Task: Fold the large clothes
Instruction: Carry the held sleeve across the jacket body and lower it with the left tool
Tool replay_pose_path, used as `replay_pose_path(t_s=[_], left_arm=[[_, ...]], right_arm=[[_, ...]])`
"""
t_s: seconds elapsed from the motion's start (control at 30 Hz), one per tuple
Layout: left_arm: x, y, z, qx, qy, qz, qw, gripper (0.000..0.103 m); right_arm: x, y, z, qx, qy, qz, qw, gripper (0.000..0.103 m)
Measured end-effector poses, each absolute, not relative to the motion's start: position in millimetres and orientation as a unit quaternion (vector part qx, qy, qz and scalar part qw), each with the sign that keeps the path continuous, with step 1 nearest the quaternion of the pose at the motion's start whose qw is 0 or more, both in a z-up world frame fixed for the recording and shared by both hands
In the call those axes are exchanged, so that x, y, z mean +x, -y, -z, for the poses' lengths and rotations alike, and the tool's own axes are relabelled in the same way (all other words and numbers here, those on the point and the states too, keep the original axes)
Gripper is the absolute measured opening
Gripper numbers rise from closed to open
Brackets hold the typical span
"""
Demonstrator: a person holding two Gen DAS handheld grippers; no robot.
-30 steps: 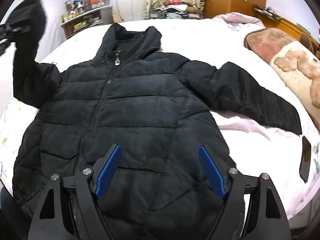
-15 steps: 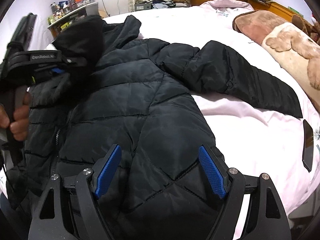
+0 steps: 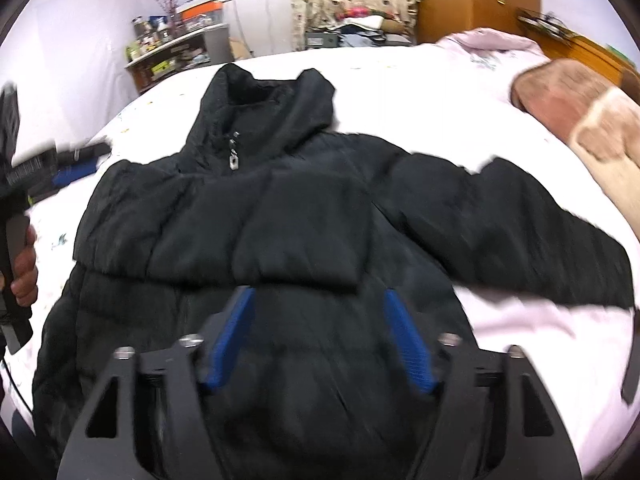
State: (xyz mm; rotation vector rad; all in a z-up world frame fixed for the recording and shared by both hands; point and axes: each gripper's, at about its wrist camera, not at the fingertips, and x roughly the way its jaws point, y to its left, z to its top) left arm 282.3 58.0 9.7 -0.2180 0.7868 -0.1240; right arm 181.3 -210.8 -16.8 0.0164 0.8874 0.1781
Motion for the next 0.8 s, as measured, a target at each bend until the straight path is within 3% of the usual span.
replay_pose_path(t_s=[0.1, 0.5, 0.8], left_arm=[[295, -100, 20, -0.129, -0.414, 0.005, 0.901, 0.059], [306, -89, 79, -0.103, -0.443, -0.012, 0.891, 0.060], [252, -100, 26, -0.103, -0.399, 0.013, 0.911, 0.058]], right_arm=[[218, 196, 30, -0.004, -0.438, -0.091, 0.894, 0.045], [291, 197, 97, -0.027, -0.487, -0.061, 0.871, 0.044], [253, 215, 54, 0.003, -0.452, -0.071, 0.889, 0.044]])
